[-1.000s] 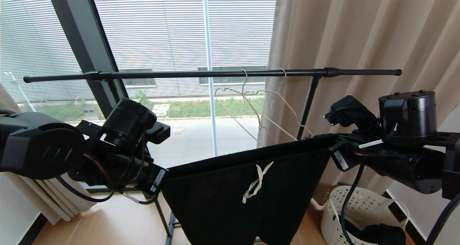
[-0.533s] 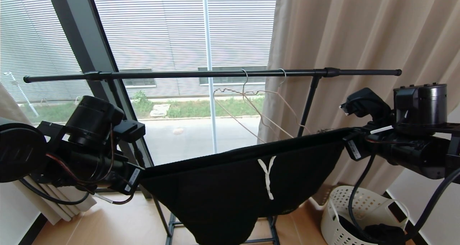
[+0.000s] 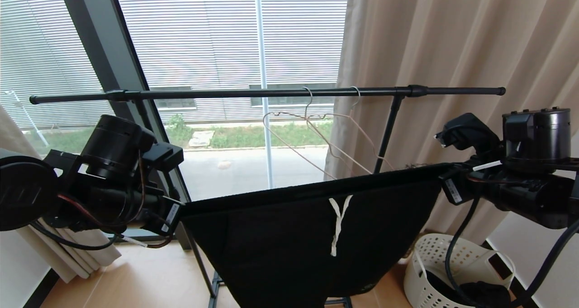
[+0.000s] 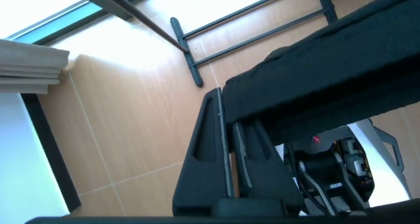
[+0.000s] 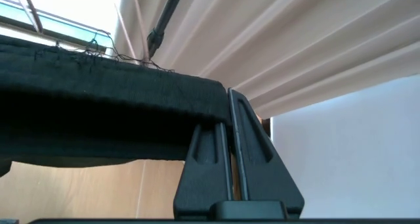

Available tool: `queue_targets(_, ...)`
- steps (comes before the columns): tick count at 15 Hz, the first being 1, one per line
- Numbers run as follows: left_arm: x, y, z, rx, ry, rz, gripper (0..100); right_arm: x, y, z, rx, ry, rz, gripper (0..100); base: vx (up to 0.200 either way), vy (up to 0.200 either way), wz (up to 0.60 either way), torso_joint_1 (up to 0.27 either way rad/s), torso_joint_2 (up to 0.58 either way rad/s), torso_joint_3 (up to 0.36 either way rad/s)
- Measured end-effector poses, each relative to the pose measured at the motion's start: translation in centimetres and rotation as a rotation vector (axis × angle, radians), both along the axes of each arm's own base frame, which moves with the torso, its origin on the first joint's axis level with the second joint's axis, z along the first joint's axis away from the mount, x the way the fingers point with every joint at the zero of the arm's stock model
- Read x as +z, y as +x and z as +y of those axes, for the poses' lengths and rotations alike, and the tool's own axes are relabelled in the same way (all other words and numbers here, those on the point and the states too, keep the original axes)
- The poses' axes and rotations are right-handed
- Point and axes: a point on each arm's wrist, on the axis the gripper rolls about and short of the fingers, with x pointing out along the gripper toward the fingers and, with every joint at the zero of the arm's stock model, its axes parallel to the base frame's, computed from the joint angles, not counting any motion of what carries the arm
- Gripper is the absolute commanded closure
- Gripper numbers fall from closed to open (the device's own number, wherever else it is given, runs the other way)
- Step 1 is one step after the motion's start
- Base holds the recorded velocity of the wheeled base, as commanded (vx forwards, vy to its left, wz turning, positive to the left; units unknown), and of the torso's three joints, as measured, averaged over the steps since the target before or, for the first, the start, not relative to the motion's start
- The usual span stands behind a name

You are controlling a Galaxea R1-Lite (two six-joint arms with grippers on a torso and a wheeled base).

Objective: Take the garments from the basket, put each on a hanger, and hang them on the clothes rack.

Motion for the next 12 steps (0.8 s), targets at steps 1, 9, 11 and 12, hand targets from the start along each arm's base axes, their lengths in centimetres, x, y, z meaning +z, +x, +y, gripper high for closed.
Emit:
queue_targets(1,0.2,0.3,-0.3,-0.011,-0.011,-0.018,100,-0.1,-0.5,0.7,0.032,-0.009,0.006,100,0.000,0.000,0.00,0.000,0.00,0.000)
queue_targets(9,4.9,5.0,-5.6,-0.133,-0.215,-0.181,100,-1.1,-6.3,3.7,0.547,0.033,0.183,100,0.000,0.000,0.00,0.000,0.00,0.000)
queue_targets(11,5.4,6.1,-6.9,-0.160,-0.244,-0.203,100,-0.6,-7.0,4.2,0.620,0.058,0.175,100,0.000,0.000,0.00,0.000,0.00,0.000)
queue_targets(12,5.7,6.6,-7.5,-0.183,-0.264,-0.210,100,-0.5,-7.4,4.5,0.655,0.070,0.175,100,0.000,0.000,0.00,0.000,0.00,0.000)
